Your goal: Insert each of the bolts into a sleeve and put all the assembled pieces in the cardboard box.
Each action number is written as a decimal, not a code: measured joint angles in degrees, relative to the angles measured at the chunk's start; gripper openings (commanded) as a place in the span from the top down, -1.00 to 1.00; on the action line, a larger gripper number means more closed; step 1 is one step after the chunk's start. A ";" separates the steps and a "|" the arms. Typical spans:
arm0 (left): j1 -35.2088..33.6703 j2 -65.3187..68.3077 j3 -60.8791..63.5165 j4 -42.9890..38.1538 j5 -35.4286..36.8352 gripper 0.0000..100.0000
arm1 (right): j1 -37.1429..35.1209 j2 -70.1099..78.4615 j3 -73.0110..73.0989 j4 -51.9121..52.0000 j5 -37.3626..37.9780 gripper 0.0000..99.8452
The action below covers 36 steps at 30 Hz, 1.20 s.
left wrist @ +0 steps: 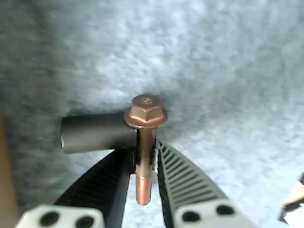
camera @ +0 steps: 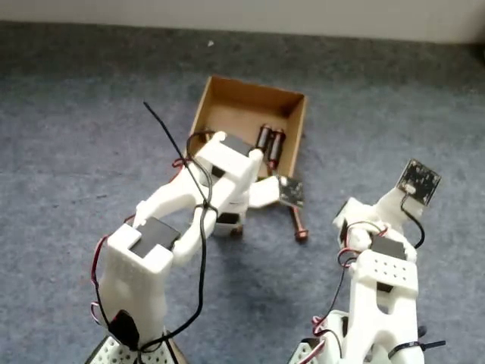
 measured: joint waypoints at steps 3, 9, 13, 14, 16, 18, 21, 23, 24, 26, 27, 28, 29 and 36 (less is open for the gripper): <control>0.26 0.09 0.00 0.62 2.81 0.99 | 0.00 0.00 0.00 0.00 0.00 0.99; 0.35 -5.27 5.98 0.79 3.78 0.99 | 0.00 0.00 0.00 0.00 0.00 0.99; 1.41 -15.03 13.63 0.00 3.78 0.99 | 0.00 0.00 0.00 0.00 0.00 0.99; 1.49 -17.76 15.74 -1.05 3.78 0.99 | 0.00 0.00 0.00 0.00 0.00 0.99; 1.23 -23.12 20.13 -3.08 3.78 0.99 | 0.00 0.00 0.00 0.00 0.00 0.99; 1.05 -28.22 24.00 -4.84 3.78 0.99 | 0.00 0.00 0.00 0.00 0.00 0.99; 1.32 -35.08 29.71 -7.47 6.42 0.99 | 0.00 0.00 0.00 0.00 0.00 0.99; 1.41 -39.38 32.79 -10.46 9.93 0.99 | 0.00 0.00 0.00 0.00 0.00 0.99; 1.41 -41.41 34.20 -11.96 11.96 0.99 | 0.00 0.00 0.00 0.00 0.00 0.99; 1.23 -45.45 36.75 -14.86 15.12 0.99 | -0.09 0.00 0.00 0.00 0.00 0.99; 1.23 -47.38 37.80 -16.44 16.62 0.99 | -0.18 0.00 0.00 0.00 0.00 0.99; 1.23 -49.41 38.95 -18.29 18.46 0.99 | -0.62 0.00 0.00 0.00 0.00 0.99; 1.23 -51.25 39.74 -20.31 20.40 0.99 | -1.49 0.00 0.00 0.00 0.00 0.99; 1.23 -62.42 47.30 -36.48 36.40 0.99 | -7.38 0.00 0.00 0.00 0.00 0.99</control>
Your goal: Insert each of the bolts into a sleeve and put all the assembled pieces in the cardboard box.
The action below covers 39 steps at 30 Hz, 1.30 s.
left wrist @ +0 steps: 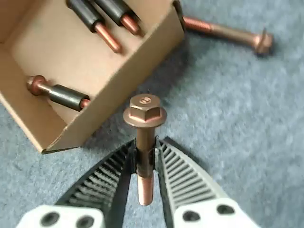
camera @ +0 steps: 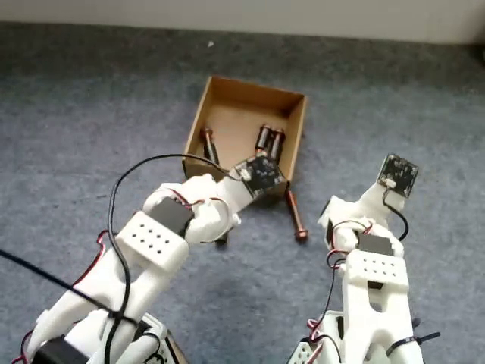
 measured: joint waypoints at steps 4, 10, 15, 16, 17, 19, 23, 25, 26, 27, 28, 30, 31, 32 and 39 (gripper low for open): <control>0.18 -3.60 2.73 -8.35 6.24 0.99 | -2.64 -0.18 0.00 0.00 0.00 0.99; 0.09 -6.95 3.34 -16.18 13.71 0.99 | -6.51 -9.14 0.88 4.57 0.00 0.99; 0.09 -8.00 3.34 -18.73 21.36 0.99 | -10.02 -23.38 9.05 5.10 0.53 0.99; -0.18 -8.00 3.34 -18.73 22.33 0.99 | -10.37 -26.11 10.90 4.75 1.49 0.99; -0.70 -8.00 3.34 -18.73 23.03 0.99 | -10.64 -28.66 12.48 4.66 2.64 0.99; -2.02 -8.00 3.34 -18.90 23.65 0.99 | -10.99 -33.14 15.03 4.66 3.60 0.99; -3.52 -9.05 6.07 -19.96 24.26 0.99 | -12.40 -41.23 18.37 4.66 4.40 0.99; -3.34 -11.60 8.53 -21.71 24.18 0.99 | -14.24 -44.84 20.04 4.66 4.57 0.99; -3.25 -13.19 9.93 -22.77 24.18 0.99 | -15.12 -46.51 20.92 4.66 4.84 0.99; -3.08 -15.03 11.34 -23.91 24.18 0.99 | -15.82 -48.26 21.89 4.66 5.63 0.99; -3.08 -17.05 12.84 -25.05 24.18 0.99 | -16.53 -50.02 22.95 4.66 6.77 0.99; -3.25 -20.75 15.21 -26.81 24.18 0.99 | -17.67 -53.63 25.32 4.66 8.53 0.99; -3.25 -22.42 16.00 -27.34 24.18 0.99 | -18.20 -55.38 25.76 4.75 9.32 0.99; -3.34 -23.82 16.70 -27.60 24.18 0.99 | -19.16 -57.49 25.85 4.66 9.85 0.99; -3.25 -31.82 18.11 -27.96 28.13 0.99 | -22.68 -59.78 25.93 4.57 11.78 0.99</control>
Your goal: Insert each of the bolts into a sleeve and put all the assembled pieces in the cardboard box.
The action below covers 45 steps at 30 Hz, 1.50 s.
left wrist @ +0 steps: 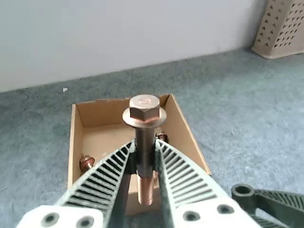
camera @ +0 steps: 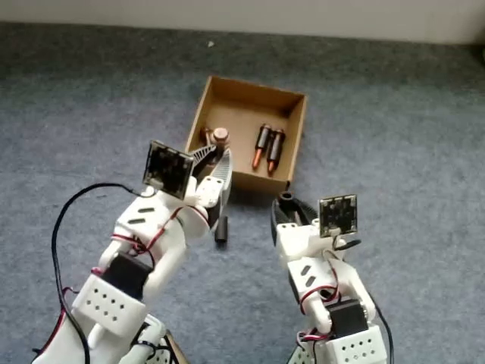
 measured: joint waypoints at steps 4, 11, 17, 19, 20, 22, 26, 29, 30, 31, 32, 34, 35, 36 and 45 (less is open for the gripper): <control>0.18 -5.63 0.00 1.76 0.26 0.98 | -3.25 0.00 0.00 0.00 0.00 0.99; 0.09 -15.82 2.81 4.04 0.35 0.83 | -9.76 0.00 0.00 0.00 0.00 0.99; 0.18 -21.19 5.71 4.13 4.04 0.81 | -15.03 0.00 0.00 -1.23 0.00 0.99; 0.18 -22.33 5.98 4.13 4.66 0.81 | -16.00 0.00 0.00 -3.08 0.00 0.99; 0.18 -22.86 5.98 4.13 4.66 0.81 | -16.18 0.00 0.00 -4.04 0.00 0.99; 0.09 -23.47 5.98 4.13 4.84 0.83 | -16.53 0.00 0.00 -5.71 0.00 0.99; 0.18 -23.56 5.98 4.13 5.01 0.96 | -16.70 0.00 0.00 -7.38 0.00 0.99; 0.18 -23.56 5.98 4.13 5.01 0.99 | -16.79 0.00 0.00 -7.56 0.00 0.99; 0.18 -23.56 5.98 4.13 5.01 0.99 | -17.14 0.00 0.00 -7.56 0.00 0.99; 0.18 -23.56 5.98 4.13 5.01 0.99 | -17.85 0.00 0.00 -7.56 0.00 0.99; 0.18 -23.56 5.98 4.13 5.01 0.99 | -18.73 0.00 0.00 -7.56 0.00 0.99; 0.18 -23.56 5.98 4.13 5.01 0.99 | -20.75 0.00 0.00 -8.44 0.00 0.99; 0.18 -23.56 5.98 4.13 5.01 0.99 | -21.54 0.00 0.00 -9.05 0.00 0.99; 0.18 -23.56 5.98 4.13 5.01 0.99 | -22.24 0.00 0.00 -9.67 0.09 0.99; 2.99 -23.56 5.98 4.13 5.01 0.99 | -23.12 0.00 0.00 -16.26 5.19 0.99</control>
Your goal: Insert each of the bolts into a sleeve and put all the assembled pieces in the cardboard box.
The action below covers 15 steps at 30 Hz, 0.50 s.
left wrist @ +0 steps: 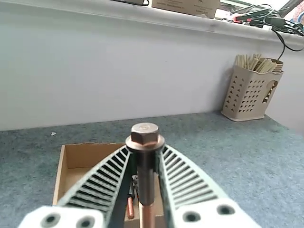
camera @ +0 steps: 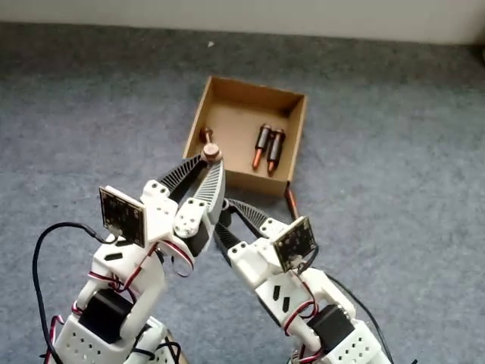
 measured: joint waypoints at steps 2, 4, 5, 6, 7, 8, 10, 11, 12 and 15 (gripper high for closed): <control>0.53 0.00 0.00 0.00 0.00 0.99 | -0.18 0.00 0.00 -0.35 0.18 0.99; 0.44 0.00 0.00 0.00 0.00 0.99 | -0.18 0.00 0.00 -0.53 0.18 0.99; 0.35 0.00 0.00 0.00 0.00 0.99 | -0.18 0.00 0.00 -0.53 0.18 0.99; 0.35 0.00 0.00 0.09 0.00 0.99 | -0.18 0.00 0.00 -0.53 0.18 0.99; 0.44 0.00 0.00 0.44 0.00 0.99 | -0.18 0.00 0.00 -0.53 0.18 0.99; 0.53 -0.26 0.00 1.05 -0.09 0.99 | -0.18 0.00 0.00 -0.53 0.18 0.99; 0.53 -0.70 -0.44 2.64 -0.09 0.99 | -0.18 0.00 0.00 -0.53 0.18 0.99; 0.53 -0.97 -1.05 3.60 -0.09 0.99 | -0.18 0.00 0.00 -0.53 0.18 0.99; 0.53 -1.32 -1.41 4.57 -0.09 0.99 | -0.18 0.00 0.00 -0.53 0.18 0.99; 0.62 -3.69 -1.58 6.68 -0.09 0.99 | -0.18 0.00 0.00 -0.53 0.18 0.99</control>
